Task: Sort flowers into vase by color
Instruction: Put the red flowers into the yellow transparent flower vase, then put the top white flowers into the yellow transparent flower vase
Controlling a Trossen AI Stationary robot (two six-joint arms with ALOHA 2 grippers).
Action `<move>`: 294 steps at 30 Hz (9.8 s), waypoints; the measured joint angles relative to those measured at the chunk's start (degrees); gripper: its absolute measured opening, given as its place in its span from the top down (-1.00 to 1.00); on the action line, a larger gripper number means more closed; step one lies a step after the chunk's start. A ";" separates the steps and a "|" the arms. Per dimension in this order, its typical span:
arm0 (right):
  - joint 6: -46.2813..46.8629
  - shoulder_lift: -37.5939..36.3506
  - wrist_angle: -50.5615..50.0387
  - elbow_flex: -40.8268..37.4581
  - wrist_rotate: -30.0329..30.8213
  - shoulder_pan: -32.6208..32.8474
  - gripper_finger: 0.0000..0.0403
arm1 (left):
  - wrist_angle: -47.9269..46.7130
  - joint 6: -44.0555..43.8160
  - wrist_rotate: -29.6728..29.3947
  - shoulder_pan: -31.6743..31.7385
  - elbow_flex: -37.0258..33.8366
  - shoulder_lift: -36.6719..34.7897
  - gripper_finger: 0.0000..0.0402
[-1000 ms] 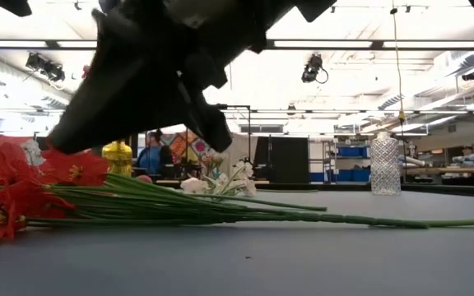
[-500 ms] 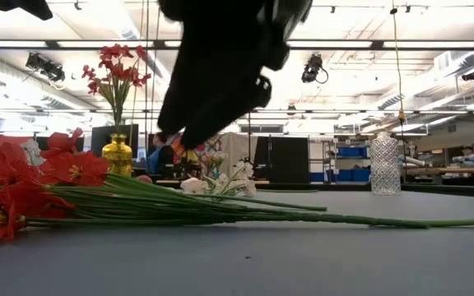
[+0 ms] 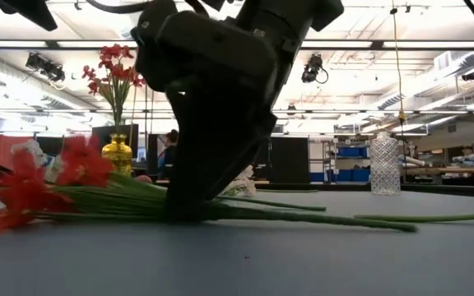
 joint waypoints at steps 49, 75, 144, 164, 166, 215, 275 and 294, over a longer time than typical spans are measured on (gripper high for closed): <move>4.83 -8.35 79.04 -0.33 15.05 -18.42 0.92 | 4.86 32.61 -12.59 0.19 -0.02 -30.01 -0.14; 2.71 -8.35 86.65 -0.33 -12.04 -25.04 0.91 | 41.26 40.21 -10.77 10.72 -26.36 -49.44 -0.14; 14.10 -16.51 38.50 -0.33 4.82 -23.89 0.46 | 35.49 52.30 4.73 36.91 -26.33 -59.10 0.96; 7.82 -37.23 26.03 -19.35 14.61 -25.23 0.47 | 38.10 52.69 -0.72 36.91 -33.17 -57.94 0.96; 10.15 -39.81 31.40 -24.82 14.60 -25.55 0.47 | 38.49 53.07 -1.71 36.91 -33.77 -57.96 0.96; -4.59 -50.47 37.04 -36.61 -13.99 -46.60 0.58 | 73.87 64.76 12.26 82.66 -30.73 -31.32 0.96; 7.60 -35.17 23.60 -32.44 -4.06 -38.09 0.30 | 4.15 49.67 12.41 87.84 -2.53 -31.39 -0.45; -6.95 -13.25 -2.94 -7.98 -5.10 -47.01 0.30 | 3.43 40.00 25.59 87.84 1.10 -30.95 -0.45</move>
